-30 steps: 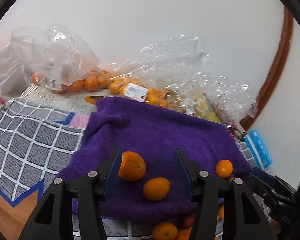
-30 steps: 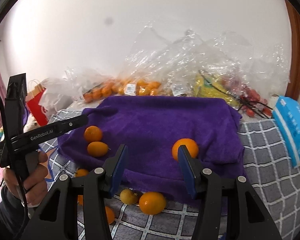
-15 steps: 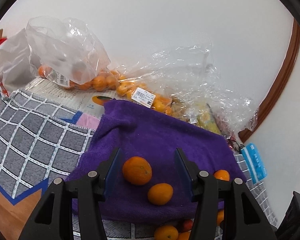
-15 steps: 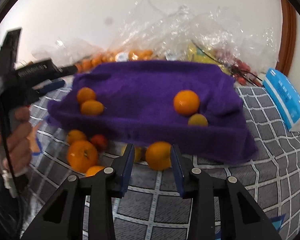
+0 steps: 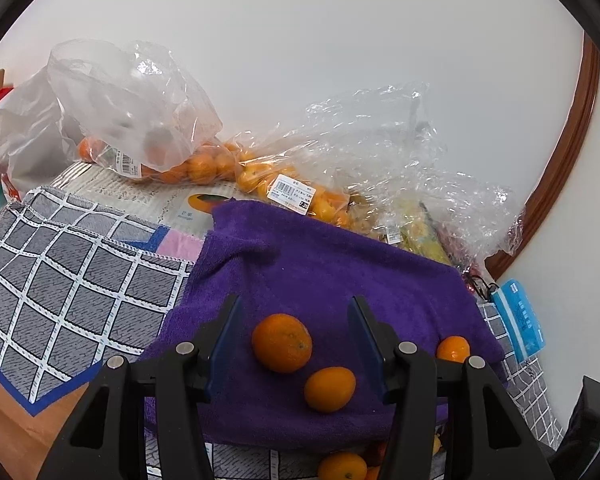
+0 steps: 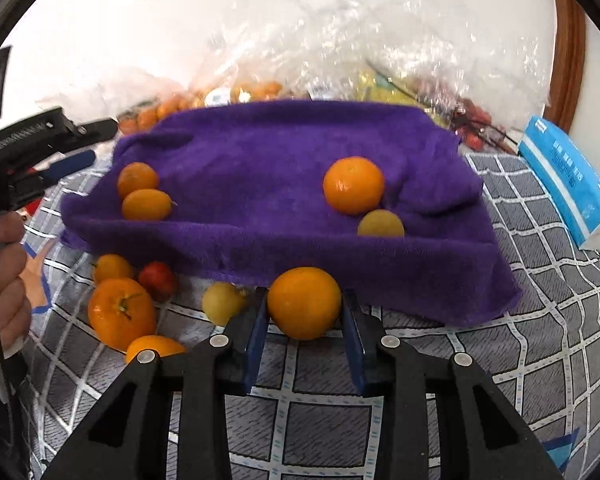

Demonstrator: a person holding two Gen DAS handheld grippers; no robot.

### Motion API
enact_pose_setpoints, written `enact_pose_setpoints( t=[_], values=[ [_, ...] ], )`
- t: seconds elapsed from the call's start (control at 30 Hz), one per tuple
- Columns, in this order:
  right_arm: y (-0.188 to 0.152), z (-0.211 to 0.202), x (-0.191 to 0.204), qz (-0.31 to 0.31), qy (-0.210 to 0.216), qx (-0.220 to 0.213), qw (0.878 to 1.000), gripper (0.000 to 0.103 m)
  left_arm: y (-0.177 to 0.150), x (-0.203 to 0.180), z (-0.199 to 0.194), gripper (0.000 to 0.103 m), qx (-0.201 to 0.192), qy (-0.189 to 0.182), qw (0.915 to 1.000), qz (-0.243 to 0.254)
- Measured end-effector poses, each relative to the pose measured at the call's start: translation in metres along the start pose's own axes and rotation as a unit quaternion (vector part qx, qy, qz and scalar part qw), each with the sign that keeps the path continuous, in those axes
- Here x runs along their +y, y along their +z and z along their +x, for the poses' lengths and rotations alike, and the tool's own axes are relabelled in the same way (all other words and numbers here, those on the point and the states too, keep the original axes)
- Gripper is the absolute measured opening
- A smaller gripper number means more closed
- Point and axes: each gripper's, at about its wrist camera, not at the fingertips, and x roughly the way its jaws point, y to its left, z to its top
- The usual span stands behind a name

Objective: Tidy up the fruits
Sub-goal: 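Move the right tool back to the fruit row and grasp a large orange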

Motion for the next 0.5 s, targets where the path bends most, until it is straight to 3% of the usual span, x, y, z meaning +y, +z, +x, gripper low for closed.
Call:
enact_pose_setpoints(
  t=[0.17,0.3,0.43,0.5],
  values=[
    [0.002,-0.005,0.001,-0.001,0.004,-0.015,1.000,0.035,-0.002,-0.002,0.002,0.050,0.008,-0.010,0.9999,0.001],
    [-0.001,-0.019,0.000,-0.002,0.005,-0.042,0.999,0.035,-0.003,-0.007,-0.003,0.050,-0.001,0.003,0.9998,0.017],
    [-0.003,-0.032,-0.003,-0.012,-0.012,-0.060,0.998,0.035,0.001,-0.013,-0.018,0.050,-0.012,-0.006,0.9995,0.027],
    [-0.006,-0.040,-0.009,-0.005,-0.006,-0.067,0.998,0.035,0.000,-0.018,-0.024,0.050,0.006,-0.005,0.9994,0.034]
  ],
)
